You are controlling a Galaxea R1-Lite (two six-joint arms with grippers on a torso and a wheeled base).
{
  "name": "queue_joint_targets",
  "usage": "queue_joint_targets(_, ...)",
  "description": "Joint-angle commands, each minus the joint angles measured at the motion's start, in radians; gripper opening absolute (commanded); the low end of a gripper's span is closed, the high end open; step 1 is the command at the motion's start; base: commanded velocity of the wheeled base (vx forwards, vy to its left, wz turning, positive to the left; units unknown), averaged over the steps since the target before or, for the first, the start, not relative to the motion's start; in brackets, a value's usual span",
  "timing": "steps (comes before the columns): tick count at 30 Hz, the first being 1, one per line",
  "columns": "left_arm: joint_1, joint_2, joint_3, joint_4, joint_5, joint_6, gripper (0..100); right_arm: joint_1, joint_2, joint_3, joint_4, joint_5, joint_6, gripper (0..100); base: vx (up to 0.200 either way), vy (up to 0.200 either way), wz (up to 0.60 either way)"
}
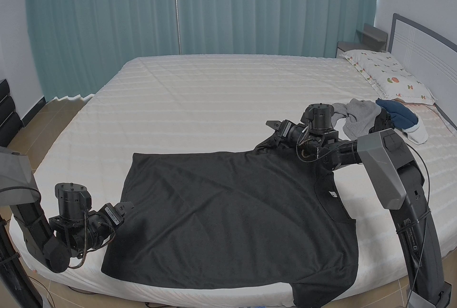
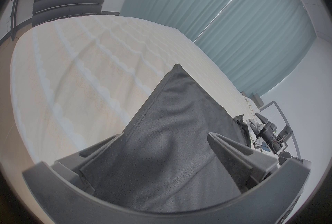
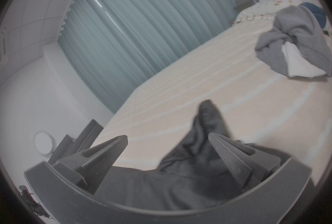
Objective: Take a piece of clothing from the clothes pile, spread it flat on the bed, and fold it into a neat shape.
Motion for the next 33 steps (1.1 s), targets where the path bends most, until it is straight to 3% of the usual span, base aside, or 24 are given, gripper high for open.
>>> queue_joint_targets(1,0.0,0.003,0.001,0.0,0.001,0.001,100,-0.047,-0.019,0.0,0.03,-0.013,-0.001,100,0.0,0.0,0.0)
queue_joint_targets(9,0.0,0.004,0.001,0.0,0.001,-0.001,100,-0.101,-0.011,0.0,0.099,-0.019,-0.064,100,0.0,0.0,0.0)
queue_joint_targets(20,0.0,0.006,-0.001,0.0,0.001,-0.001,100,-0.084,0.009,0.047,0.085,-0.019,-0.183,100,0.0,0.0,0.0)
queue_joint_targets(27,0.0,0.006,-0.001,0.0,0.001,0.001,100,-0.072,0.013,0.065,0.08,-0.019,-0.202,100,0.0,0.0,0.0)
queue_joint_targets(28,0.0,0.006,-0.001,0.0,0.001,0.001,100,-0.072,0.018,0.067,0.082,-0.02,-0.202,0,0.0,0.0,0.0)
queue_joint_targets(33,0.0,0.007,-0.001,0.0,0.001,0.001,100,-0.076,0.024,0.069,0.079,-0.033,-0.206,0,0.0,0.0,0.0)
